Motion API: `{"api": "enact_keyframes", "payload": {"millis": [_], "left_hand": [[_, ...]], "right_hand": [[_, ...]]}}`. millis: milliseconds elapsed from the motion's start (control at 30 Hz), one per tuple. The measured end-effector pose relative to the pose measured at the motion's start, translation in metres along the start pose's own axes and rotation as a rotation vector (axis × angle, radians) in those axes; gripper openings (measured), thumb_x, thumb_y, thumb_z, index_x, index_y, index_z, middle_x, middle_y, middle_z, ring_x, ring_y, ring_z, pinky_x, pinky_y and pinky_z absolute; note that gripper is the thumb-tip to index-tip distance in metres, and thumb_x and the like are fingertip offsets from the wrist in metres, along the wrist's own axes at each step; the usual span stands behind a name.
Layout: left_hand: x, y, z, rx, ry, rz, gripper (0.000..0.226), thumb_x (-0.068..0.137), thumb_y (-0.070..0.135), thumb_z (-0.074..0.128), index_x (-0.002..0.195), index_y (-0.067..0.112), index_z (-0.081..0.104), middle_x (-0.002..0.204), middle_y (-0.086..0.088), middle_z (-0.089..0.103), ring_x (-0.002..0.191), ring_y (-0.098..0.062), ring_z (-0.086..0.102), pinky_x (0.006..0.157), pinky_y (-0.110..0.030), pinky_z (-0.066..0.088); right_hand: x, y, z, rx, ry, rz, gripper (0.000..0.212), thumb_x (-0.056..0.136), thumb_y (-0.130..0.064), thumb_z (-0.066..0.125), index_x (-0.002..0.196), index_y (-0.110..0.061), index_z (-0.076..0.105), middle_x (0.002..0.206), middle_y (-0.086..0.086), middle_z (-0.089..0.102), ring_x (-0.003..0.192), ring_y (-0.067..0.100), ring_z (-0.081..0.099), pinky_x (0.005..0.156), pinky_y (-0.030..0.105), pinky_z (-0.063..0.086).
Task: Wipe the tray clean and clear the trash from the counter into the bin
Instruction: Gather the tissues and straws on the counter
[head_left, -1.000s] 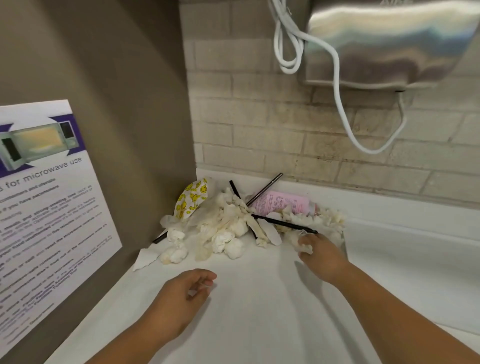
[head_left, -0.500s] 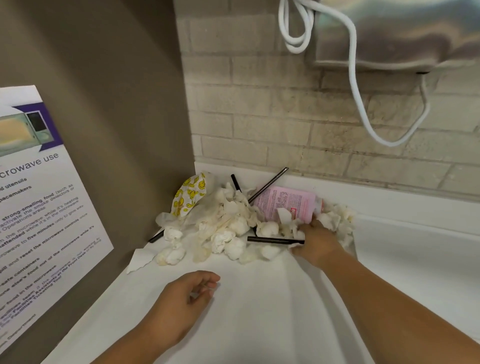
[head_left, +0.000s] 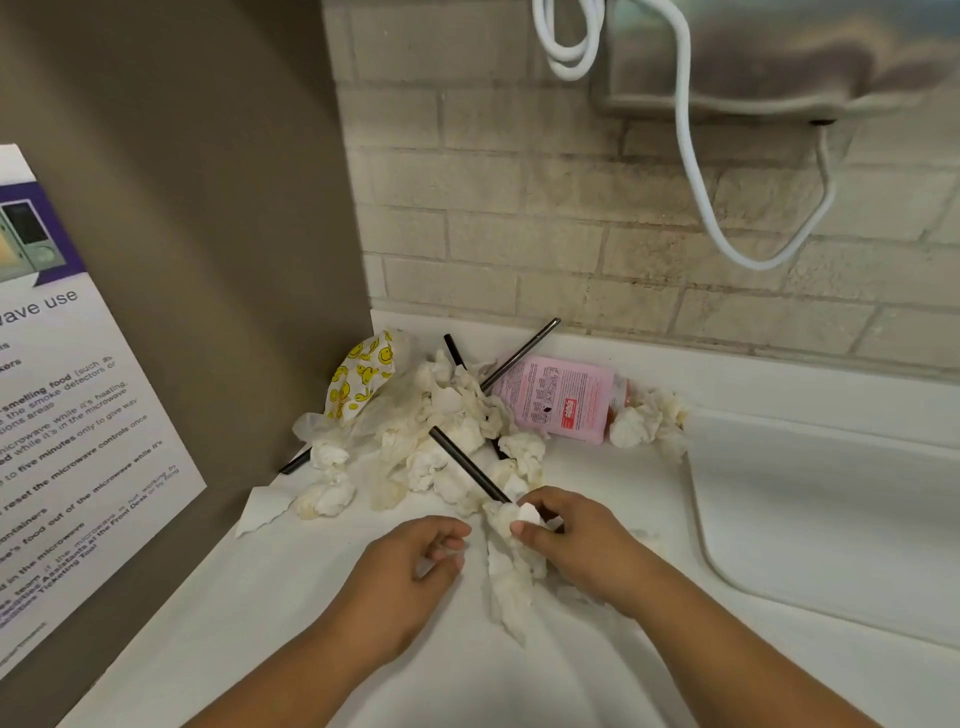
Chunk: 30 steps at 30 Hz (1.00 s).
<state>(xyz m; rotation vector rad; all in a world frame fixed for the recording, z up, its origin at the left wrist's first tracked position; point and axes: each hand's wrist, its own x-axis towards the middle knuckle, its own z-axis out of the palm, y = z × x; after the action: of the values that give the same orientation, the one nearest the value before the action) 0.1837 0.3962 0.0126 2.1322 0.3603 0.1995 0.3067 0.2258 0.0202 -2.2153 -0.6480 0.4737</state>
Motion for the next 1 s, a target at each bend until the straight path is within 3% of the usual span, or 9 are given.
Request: {"api": "enact_keyframes", "payload": {"millis": [133,233,367,467,633,700,767,867,1000], "left_hand": [[-0.002,0.013,0.000,-0.204,-0.014,-0.058,0.020,0.088,0.029,0.062,0.107,0.034,0.060,0.098,0.006,0.068,0.089,-0.003,0.063,0.072,-0.011,0.046],[-0.005,0.020,0.001,-0.443,-0.076,-0.151,0.028,0.085,0.033,0.064,0.111,0.027,0.056,0.100,-0.006,0.069,0.086,-0.019,0.069,0.069,-0.025,0.055],[-0.007,0.016,0.000,-0.527,-0.050,-0.188,0.040,0.076,0.036,0.073,0.108,0.022,0.054,0.102,-0.004,0.070,0.094,-0.019,0.068,0.080,-0.038,0.056],[-0.009,0.013,-0.005,-0.542,0.006,-0.186,0.035,0.081,0.026,0.072,0.111,0.020,0.055,0.104,-0.002,0.070,0.098,-0.015,0.067,0.090,-0.034,0.051],[-0.016,0.015,-0.019,-0.545,0.118,-0.164,0.029,0.088,0.019,0.063,0.111,0.035,0.054,0.098,0.012,0.070,0.083,0.006,0.065,0.062,-0.004,0.045],[-0.017,0.016,-0.025,-0.548,0.137,-0.144,0.030,0.089,0.017,0.062,0.111,0.036,0.054,0.097,0.012,0.071,0.085,0.004,0.065,0.067,-0.008,0.045],[-0.017,0.016,-0.031,-0.539,0.140,-0.128,0.030,0.089,0.015,0.062,0.109,0.037,0.056,0.100,0.010,0.071,0.095,-0.005,0.065,0.081,-0.019,0.046],[-0.016,0.018,-0.039,-0.527,0.175,-0.108,0.027,0.088,0.015,0.063,0.103,0.036,0.060,0.104,0.004,0.070,0.101,-0.015,0.064,0.092,-0.030,0.046],[-0.017,0.024,-0.045,-0.561,0.219,-0.088,0.021,0.087,0.017,0.064,0.099,0.034,0.063,0.091,0.012,0.072,0.086,-0.002,0.067,0.064,-0.008,0.048]], "right_hand": [[-0.015,-0.008,0.010,0.193,0.012,-0.027,0.017,0.086,-0.033,0.065,0.102,-0.036,0.064,0.103,-0.012,0.062,0.089,0.008,0.060,0.081,0.030,0.052],[-0.026,-0.015,0.018,0.293,0.014,-0.052,0.026,0.084,-0.023,0.068,0.105,-0.037,0.063,0.106,-0.012,0.061,0.086,0.005,0.060,0.068,0.019,0.047],[-0.038,-0.024,0.023,0.367,-0.078,-0.079,0.036,0.087,-0.012,0.062,0.117,-0.033,0.062,0.100,-0.012,0.065,0.091,0.000,0.061,0.072,0.012,0.047],[-0.040,-0.024,0.019,0.301,-0.029,-0.134,0.030,0.090,-0.010,0.059,0.110,-0.031,0.065,0.101,-0.016,0.068,0.095,-0.005,0.060,0.086,0.013,0.047],[-0.035,-0.013,-0.002,0.145,0.093,-0.082,0.018,0.089,-0.020,0.060,0.101,-0.031,0.068,0.096,-0.017,0.066,0.089,0.001,0.058,0.077,0.007,0.043],[-0.032,-0.007,-0.005,0.070,0.074,-0.053,0.014,0.090,-0.025,0.060,0.100,-0.032,0.067,0.100,-0.016,0.064,0.090,0.003,0.058,0.076,0.008,0.042],[-0.031,-0.002,-0.003,-0.037,0.060,-0.056,0.014,0.091,-0.029,0.060,0.104,-0.033,0.064,0.108,-0.016,0.058,0.093,0.002,0.056,0.078,0.008,0.041],[-0.029,0.003,0.005,-0.175,0.028,-0.097,0.028,0.089,-0.030,0.060,0.117,-0.034,0.057,0.122,-0.014,0.046,0.106,0.006,0.050,0.091,0.014,0.037],[-0.031,0.002,0.019,-0.262,-0.040,-0.134,0.041,0.088,-0.037,0.060,0.128,-0.035,0.048,0.133,-0.015,0.038,0.121,0.014,0.039,0.103,0.022,0.034]]}}
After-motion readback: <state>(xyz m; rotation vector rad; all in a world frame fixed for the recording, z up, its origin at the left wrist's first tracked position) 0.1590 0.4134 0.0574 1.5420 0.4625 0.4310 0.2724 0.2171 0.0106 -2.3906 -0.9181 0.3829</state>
